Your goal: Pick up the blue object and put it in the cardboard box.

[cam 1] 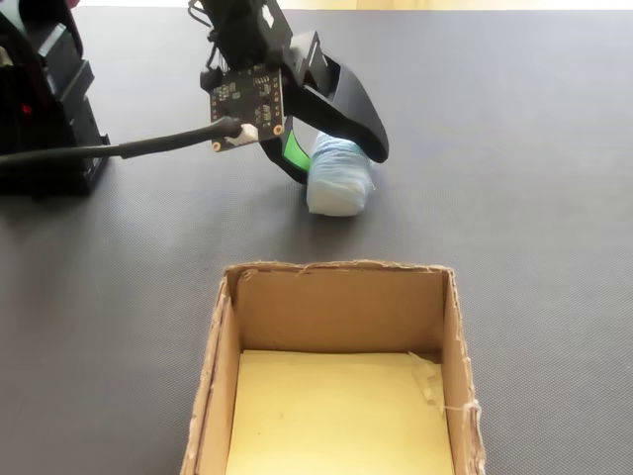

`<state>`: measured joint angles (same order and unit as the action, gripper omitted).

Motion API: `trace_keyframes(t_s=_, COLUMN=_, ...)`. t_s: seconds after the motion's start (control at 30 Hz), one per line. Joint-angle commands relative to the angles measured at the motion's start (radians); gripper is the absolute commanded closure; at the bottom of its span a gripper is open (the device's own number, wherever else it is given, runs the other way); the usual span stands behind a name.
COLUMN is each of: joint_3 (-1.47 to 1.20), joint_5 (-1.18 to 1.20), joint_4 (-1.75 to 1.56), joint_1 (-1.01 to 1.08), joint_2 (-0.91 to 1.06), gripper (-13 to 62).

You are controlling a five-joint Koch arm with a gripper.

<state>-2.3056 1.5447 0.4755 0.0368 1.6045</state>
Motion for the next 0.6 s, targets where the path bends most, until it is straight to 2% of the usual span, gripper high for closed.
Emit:
trace_keyframes(t_s=0.0, joint_3=-0.020, joint_5=0.000, joint_4=-0.167, joint_1=0.005, joint_2=-0.014, gripper=42.8)
trace_keyframes(t_s=0.1, joint_3=-0.061, joint_5=0.000, joint_4=-0.264, joint_1=0.005, joint_2=-0.005, gripper=48.1)
trace_keyframes(t_s=0.57, joint_3=-0.264, joint_5=-0.006, joint_4=-0.572, joint_1=0.037, joint_2=0.212, gripper=48.1)
